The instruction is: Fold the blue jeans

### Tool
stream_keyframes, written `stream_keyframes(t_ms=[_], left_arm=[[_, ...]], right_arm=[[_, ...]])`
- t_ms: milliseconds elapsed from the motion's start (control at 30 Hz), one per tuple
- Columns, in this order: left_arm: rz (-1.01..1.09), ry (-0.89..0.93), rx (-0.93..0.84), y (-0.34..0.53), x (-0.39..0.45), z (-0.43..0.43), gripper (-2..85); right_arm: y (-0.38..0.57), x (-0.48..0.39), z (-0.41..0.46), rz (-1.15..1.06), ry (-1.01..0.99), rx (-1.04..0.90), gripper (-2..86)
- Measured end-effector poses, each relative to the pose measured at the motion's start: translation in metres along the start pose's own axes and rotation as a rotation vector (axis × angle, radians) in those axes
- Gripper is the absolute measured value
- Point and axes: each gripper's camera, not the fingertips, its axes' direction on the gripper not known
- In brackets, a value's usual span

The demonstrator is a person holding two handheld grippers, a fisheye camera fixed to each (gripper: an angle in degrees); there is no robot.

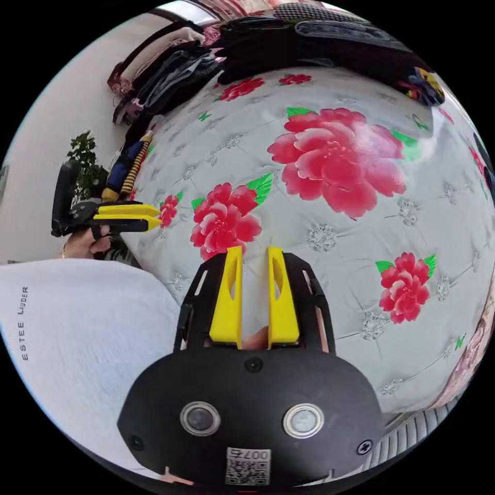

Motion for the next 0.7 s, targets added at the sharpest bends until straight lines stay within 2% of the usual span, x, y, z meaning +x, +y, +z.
stream_keyframes(t_ms=[133,200,333,400,533,600,667,700], left_arm=[[0.015,-0.075,-0.083,-0.036,0.043,0.029,7.7],[0.020,-0.097,-0.122,-0.059,0.067,0.048,7.5],[0.029,-0.170,-0.219,-0.089,0.098,0.080,7.7],[0.060,-0.232,-0.299,-0.101,0.113,0.092,7.6],[0.044,-0.224,-0.333,-0.103,0.113,0.101,7.4],[0.003,-0.185,-0.333,-0.102,0.106,0.104,7.4],[0.004,-0.181,-0.333,-0.100,0.106,0.106,7.5],[0.013,-0.187,-0.332,-0.098,0.107,0.107,7.5]], right_arm=[[0.020,0.097,-0.095,0.225,0.133,0.295,7.9],[0.050,0.183,-0.166,0.463,0.295,0.456,8.4],[0.101,0.296,-0.263,0.786,0.499,0.583,8.5],[0.120,0.351,-0.307,0.906,0.584,0.569,8.5],[0.129,0.411,-0.338,1.006,0.685,0.473,8.7],[0.128,0.445,-0.336,1.051,0.752,0.302,8.5],[0.129,0.465,-0.324,1.072,0.706,0.163,7.9],[0.127,0.462,-0.322,1.031,0.720,0.154,7.1]])
